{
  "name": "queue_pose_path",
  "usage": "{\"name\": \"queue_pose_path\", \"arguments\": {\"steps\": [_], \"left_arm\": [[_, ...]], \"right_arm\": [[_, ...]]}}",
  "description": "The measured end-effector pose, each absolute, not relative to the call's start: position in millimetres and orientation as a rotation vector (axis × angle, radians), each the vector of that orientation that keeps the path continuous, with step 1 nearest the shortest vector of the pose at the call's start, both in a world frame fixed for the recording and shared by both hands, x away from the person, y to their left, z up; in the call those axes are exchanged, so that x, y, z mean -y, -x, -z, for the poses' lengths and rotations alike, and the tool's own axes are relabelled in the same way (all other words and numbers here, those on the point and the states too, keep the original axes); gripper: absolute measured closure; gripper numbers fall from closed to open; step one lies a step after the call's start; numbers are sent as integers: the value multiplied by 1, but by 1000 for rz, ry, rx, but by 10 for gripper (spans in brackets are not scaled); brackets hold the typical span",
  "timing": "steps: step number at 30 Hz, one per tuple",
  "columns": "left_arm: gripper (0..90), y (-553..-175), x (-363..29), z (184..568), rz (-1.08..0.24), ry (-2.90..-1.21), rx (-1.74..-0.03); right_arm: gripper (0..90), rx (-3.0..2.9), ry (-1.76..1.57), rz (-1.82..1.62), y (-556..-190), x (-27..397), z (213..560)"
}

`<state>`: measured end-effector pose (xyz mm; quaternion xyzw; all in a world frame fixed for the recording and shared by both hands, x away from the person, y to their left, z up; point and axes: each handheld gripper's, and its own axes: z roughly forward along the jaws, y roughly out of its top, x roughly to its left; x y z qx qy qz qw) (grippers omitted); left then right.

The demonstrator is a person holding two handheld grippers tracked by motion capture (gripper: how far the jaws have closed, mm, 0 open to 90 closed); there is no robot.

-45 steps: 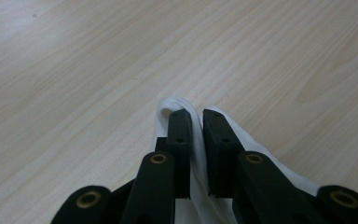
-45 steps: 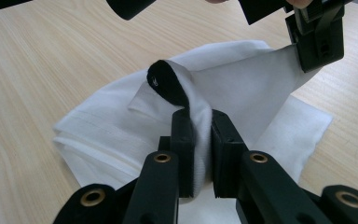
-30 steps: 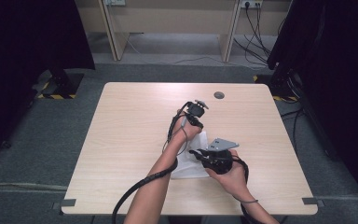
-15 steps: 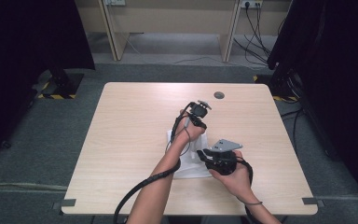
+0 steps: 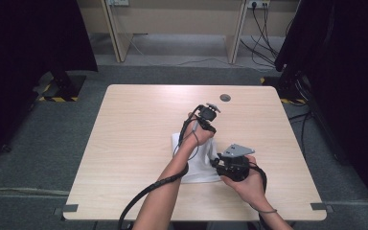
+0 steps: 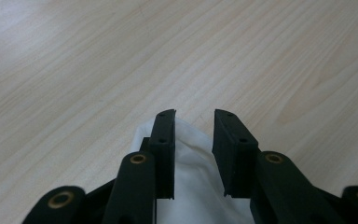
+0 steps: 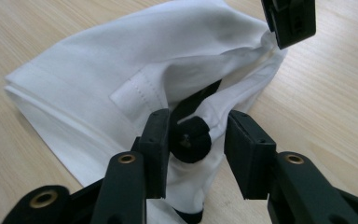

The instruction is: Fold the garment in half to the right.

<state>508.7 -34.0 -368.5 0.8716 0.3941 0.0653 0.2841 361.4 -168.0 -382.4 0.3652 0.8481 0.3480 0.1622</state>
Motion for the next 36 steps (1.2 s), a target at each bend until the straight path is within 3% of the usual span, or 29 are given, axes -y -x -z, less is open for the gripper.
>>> {"name": "queue_pose_path", "arguments": {"steps": [13, 25, 29, 30, 32, 33, 36], "left_arm": [[603, -510, 7, 355, -248, -2325, -1094], [569, -497, -25, 366, -279, -2340, -1121], [566, -493, -30, 377, -265, -2338, -1131], [566, -490, -34, 387, -259, -2327, -1132], [561, -490, -34, 387, -259, -2327, -1132], [561, -490, -34, 387, -259, -2327, -1132], [543, -490, -33, 389, -261, -2322, -1125]], "right_arm": [[515, -2373, -1114, -1039, -365, 202, 366], [516, -2402, -1103, -1137, -364, 187, 360], [599, -2455, -1084, -1099, -365, 176, 368], [723, -2487, -1070, -1044, -366, 173, 376], [723, -2506, -1079, -996, -362, 175, 384], [852, -2506, -1079, -996, -362, 175, 384], [852, -2511, -1093, -977, -359, 179, 383]]}}
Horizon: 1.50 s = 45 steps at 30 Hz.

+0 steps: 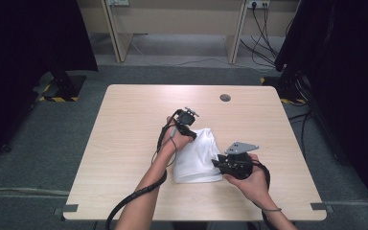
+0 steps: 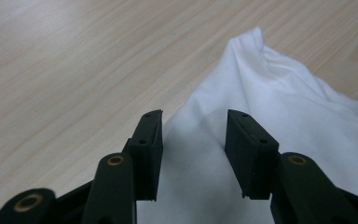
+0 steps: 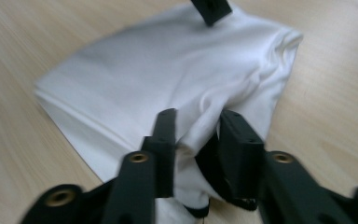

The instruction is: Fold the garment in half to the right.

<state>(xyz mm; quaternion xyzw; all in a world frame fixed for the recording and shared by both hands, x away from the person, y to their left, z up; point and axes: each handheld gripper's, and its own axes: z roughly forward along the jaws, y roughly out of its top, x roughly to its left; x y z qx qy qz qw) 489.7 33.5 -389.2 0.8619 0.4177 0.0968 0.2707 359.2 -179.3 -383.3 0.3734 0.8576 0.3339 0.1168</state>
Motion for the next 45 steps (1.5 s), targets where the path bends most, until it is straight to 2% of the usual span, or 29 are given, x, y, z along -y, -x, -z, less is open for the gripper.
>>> {"name": "queue_pose_path", "arguments": {"steps": [10, 16, 19, 21, 22, 24, 25, 29, 33, 39, 45], "left_arm": [[514, -486, -34, 393, -277, -2319, -1101], [498, -484, -34, 395, -288, -2317, -1085], [487, -483, -34, 395, -292, -2309, -1085], [475, -481, -36, 393, -296, -2296, -1077], [475, -477, -40, 392, -305, -2277, -1073], [467, -477, -40, 392, -305, -2277, -1073], [458, -476, -41, 391, -304, -2273, -1074], [432, -468, -48, 387, -320, -2249, -1057], [417, -458, -52, 383, -331, -2253, -1028], [411, -435, -57, 382, -328, -2290, -950], [406, -410, -64, 393, -312, -2325, -910]], "right_arm": [[864, -2525, -1116, -1008, -349, 190, 373], [824, -2609, -1114, -875, -348, 193, 392], [747, -2597, -1096, -903, -348, 192, 387], [747, -2597, -1096, -903, -348, 192, 387], [697, -2562, -1079, -940, -348, 193, 378], [697, -2514, -1076, -996, -350, 195, 372], [600, -2497, -1087, -1011, -350, 196, 370], [546, -2462, -1102, -1047, -354, 194, 370], [553, -2482, -1123, -1014, -359, 193, 378], [620, -2517, -1161, -949, -362, 193, 393], [642, -2535, -1171, -932, -361, 193, 399]]}}
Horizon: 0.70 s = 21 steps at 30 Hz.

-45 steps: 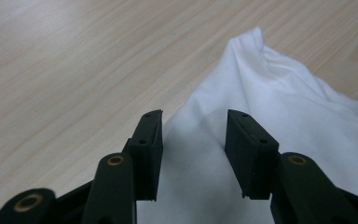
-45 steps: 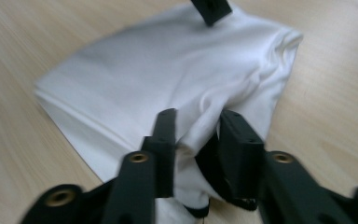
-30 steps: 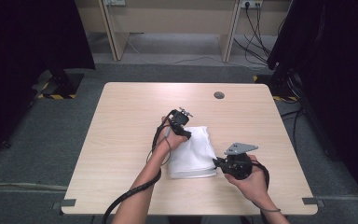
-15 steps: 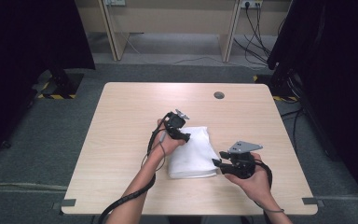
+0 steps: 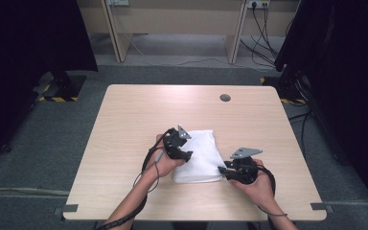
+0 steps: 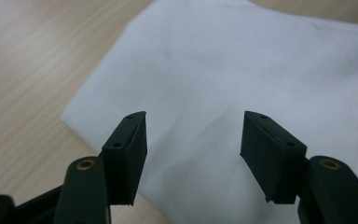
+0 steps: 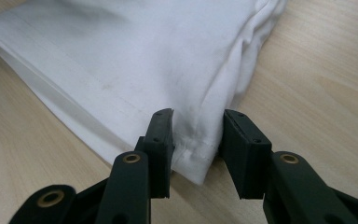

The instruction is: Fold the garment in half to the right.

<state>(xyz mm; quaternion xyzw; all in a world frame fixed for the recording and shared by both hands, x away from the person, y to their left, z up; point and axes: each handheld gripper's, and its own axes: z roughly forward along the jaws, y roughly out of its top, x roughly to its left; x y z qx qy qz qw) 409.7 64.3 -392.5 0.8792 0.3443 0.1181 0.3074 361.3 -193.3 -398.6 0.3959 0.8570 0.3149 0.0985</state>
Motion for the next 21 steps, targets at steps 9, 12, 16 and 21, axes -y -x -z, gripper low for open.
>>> {"name": "queue_pose_path", "arguments": {"steps": [9, 12, 16, 21], "left_arm": [[400, -384, -69, 403, -291, -2346, -865], [399, -381, -68, 406, -303, -2354, -857], [398, -378, -69, 407, -321, -2360, -844], [395, -383, -75, 409, -338, -2353, -859]], "right_arm": [[646, -2549, -1179, -929, -362, 191, 403], [646, -2551, -1181, -929, -362, 190, 404], [647, -2551, -1181, -930, -362, 188, 404], [646, -2540, -1182, -952, -362, 184, 406]]}}
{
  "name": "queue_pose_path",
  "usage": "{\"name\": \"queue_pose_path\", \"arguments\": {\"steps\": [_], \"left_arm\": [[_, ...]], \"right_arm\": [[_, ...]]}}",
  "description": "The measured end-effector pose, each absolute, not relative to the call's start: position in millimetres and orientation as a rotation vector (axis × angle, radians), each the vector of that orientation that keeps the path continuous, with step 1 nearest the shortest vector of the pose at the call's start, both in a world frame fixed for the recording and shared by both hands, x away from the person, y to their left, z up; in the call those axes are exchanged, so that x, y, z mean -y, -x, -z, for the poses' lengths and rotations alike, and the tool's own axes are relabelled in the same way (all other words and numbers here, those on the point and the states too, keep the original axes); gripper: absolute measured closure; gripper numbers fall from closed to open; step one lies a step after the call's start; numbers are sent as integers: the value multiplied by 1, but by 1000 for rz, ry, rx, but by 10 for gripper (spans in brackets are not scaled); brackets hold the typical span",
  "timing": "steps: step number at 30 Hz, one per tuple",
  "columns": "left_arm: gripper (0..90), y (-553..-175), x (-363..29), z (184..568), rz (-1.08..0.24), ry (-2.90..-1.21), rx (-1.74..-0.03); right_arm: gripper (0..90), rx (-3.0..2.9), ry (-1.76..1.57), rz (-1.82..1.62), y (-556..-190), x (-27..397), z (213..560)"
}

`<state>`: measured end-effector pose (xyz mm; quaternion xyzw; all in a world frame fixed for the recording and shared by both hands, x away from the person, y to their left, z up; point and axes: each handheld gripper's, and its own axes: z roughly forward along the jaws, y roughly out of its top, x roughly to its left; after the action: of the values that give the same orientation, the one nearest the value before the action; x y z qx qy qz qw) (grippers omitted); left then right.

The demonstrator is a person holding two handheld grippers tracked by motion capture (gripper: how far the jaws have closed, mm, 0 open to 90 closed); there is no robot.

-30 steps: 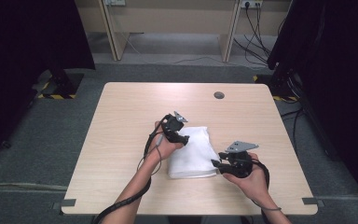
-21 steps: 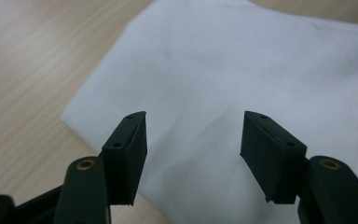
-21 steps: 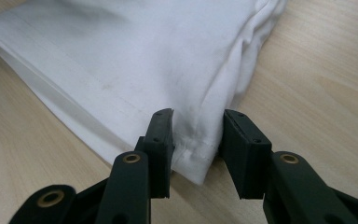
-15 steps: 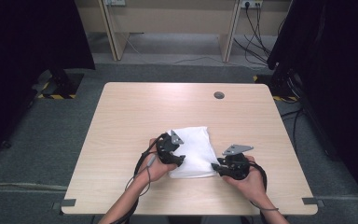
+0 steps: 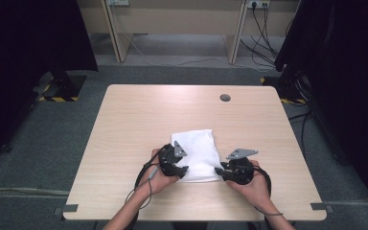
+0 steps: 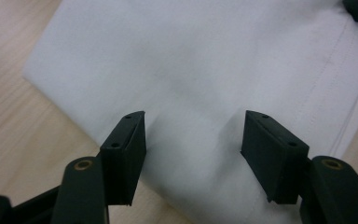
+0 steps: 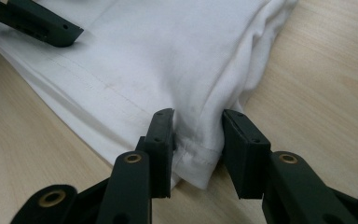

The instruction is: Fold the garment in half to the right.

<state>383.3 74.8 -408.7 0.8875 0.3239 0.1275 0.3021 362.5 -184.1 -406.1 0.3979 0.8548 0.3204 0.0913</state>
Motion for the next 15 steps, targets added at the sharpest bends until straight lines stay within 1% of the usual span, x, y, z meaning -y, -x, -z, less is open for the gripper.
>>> {"name": "queue_pose_path", "arguments": {"steps": [11, 15], "left_arm": [[395, -406, -87, 413, -386, -2311, -938], [392, -413, -88, 414, -395, -2293, -951]], "right_arm": [[640, -2511, -1195, -950, -378, 168, 408], [620, -2489, -1213, -951, -387, 167, 410]]}}
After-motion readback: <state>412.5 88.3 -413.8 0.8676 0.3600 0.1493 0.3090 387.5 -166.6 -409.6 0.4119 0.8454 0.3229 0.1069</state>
